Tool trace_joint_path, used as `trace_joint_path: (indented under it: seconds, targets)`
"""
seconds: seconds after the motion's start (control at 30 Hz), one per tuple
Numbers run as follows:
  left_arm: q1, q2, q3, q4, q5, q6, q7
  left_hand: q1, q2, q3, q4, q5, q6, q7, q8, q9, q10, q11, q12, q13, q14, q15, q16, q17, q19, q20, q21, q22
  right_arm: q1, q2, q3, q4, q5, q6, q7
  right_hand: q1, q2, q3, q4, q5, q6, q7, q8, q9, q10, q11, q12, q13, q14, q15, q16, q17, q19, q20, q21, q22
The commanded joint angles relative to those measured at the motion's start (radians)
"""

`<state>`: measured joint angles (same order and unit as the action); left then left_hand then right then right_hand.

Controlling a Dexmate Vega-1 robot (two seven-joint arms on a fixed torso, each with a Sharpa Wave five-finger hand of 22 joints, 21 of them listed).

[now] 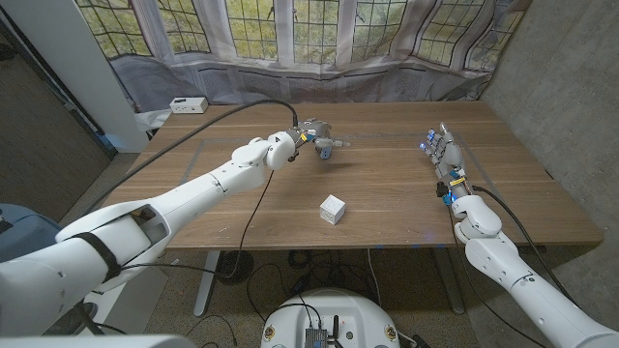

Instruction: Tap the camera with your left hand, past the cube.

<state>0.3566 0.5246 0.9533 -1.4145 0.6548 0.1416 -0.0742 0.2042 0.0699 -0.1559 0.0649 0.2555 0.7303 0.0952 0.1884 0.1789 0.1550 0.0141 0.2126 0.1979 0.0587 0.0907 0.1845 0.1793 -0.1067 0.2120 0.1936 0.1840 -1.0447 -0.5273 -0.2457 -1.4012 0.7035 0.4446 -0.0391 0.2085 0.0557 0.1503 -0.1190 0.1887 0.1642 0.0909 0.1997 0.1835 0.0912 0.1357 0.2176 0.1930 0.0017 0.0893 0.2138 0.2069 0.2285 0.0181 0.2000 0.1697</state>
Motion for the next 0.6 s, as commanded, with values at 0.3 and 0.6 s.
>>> trace_joint_path:
  seconds: [0.3,0.6]
  targets:
    - [-0.007,-0.005,0.011,0.012,-0.001,0.018,-0.002,-0.002,0.009,-0.006,0.001,0.005,0.019,0.01,0.009,0.004,-0.008,-0.007,-0.005,0.001,0.0,0.004,0.006,0.004,-0.007,-0.001,0.003,0.002,0.006,-0.001,-0.003,0.009,0.009,-0.017,0.006,0.0,0.011,0.009,-0.002,-0.001,0.007,-0.004,-0.003,0.004,0.006,0.005,-0.006,0.003,-0.002,0.01,-0.005,0.005,0.003,0.009,-0.004,0.004]
    - [-0.004,-0.002,0.014,0.007,0.0,0.02,-0.002,-0.001,0.011,-0.007,0.001,0.006,0.024,0.01,0.011,0.004,-0.008,-0.006,-0.004,0.001,0.003,0.005,0.007,0.004,-0.007,-0.001,0.004,0.002,0.012,0.005,-0.004,0.016,0.016,-0.01,0.019,-0.001,0.012,0.009,-0.001,-0.001,0.008,-0.005,-0.003,0.004,0.007,0.005,-0.007,0.003,-0.002,0.011,-0.006,0.005,0.003,0.009,-0.004,0.004]
